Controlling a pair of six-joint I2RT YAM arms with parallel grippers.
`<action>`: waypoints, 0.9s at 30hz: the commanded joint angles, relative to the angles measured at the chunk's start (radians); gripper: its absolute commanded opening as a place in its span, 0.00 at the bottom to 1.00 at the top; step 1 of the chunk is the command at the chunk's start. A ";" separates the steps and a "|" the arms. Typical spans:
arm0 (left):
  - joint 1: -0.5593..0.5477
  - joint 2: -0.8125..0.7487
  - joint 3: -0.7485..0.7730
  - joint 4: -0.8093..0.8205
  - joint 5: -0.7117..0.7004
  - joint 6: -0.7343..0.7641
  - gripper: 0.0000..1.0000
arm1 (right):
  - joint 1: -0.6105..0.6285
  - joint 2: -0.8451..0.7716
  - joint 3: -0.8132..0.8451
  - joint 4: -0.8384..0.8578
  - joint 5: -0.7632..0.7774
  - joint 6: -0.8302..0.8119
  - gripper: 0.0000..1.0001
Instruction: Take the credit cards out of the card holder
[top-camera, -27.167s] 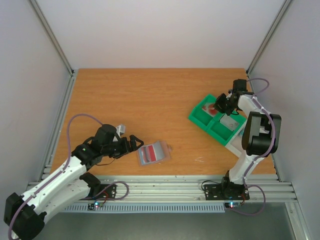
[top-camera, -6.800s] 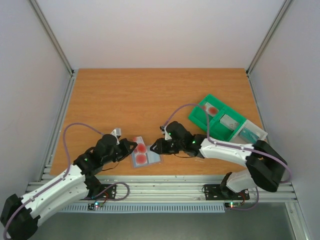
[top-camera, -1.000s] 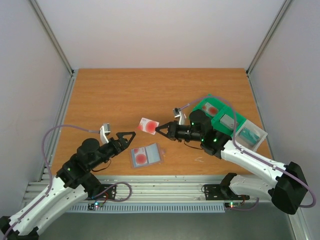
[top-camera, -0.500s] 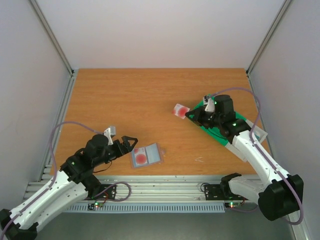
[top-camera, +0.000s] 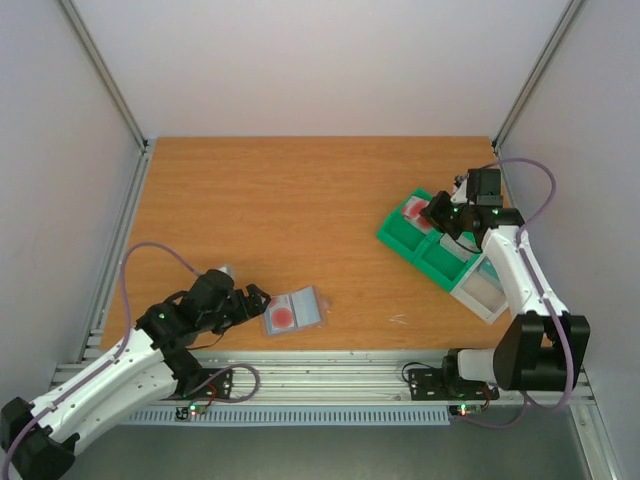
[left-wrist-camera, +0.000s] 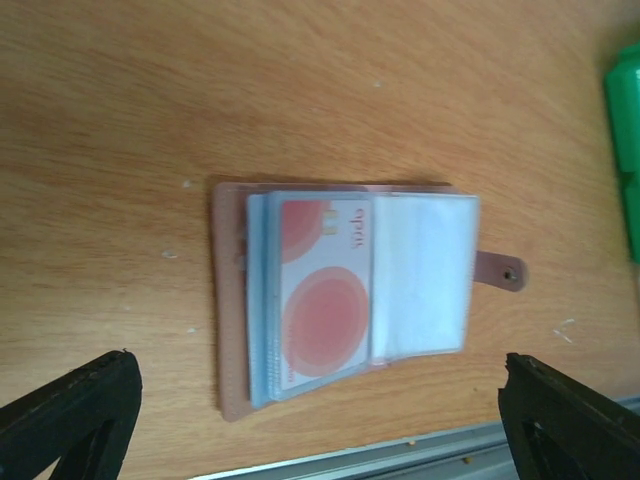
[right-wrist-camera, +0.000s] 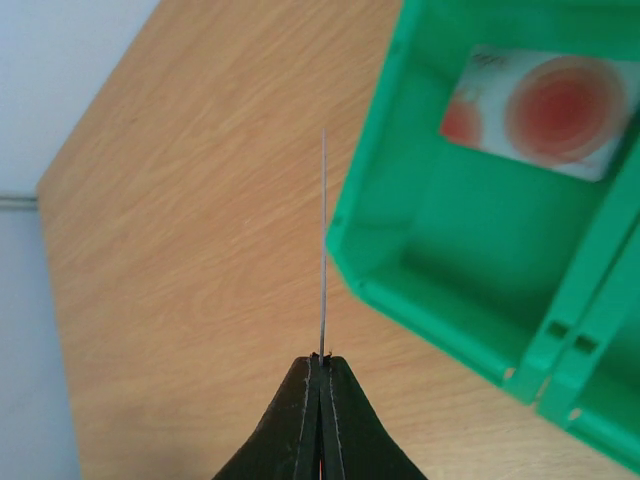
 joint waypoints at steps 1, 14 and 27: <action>0.001 0.003 -0.047 -0.013 -0.047 -0.028 0.98 | -0.034 0.083 0.065 -0.074 0.077 -0.079 0.01; 0.002 0.130 -0.216 0.345 0.045 -0.097 0.95 | -0.055 0.291 0.115 0.051 0.089 -0.038 0.01; 0.002 0.320 -0.167 0.564 0.100 -0.064 0.95 | -0.077 0.427 0.192 0.088 0.069 -0.083 0.01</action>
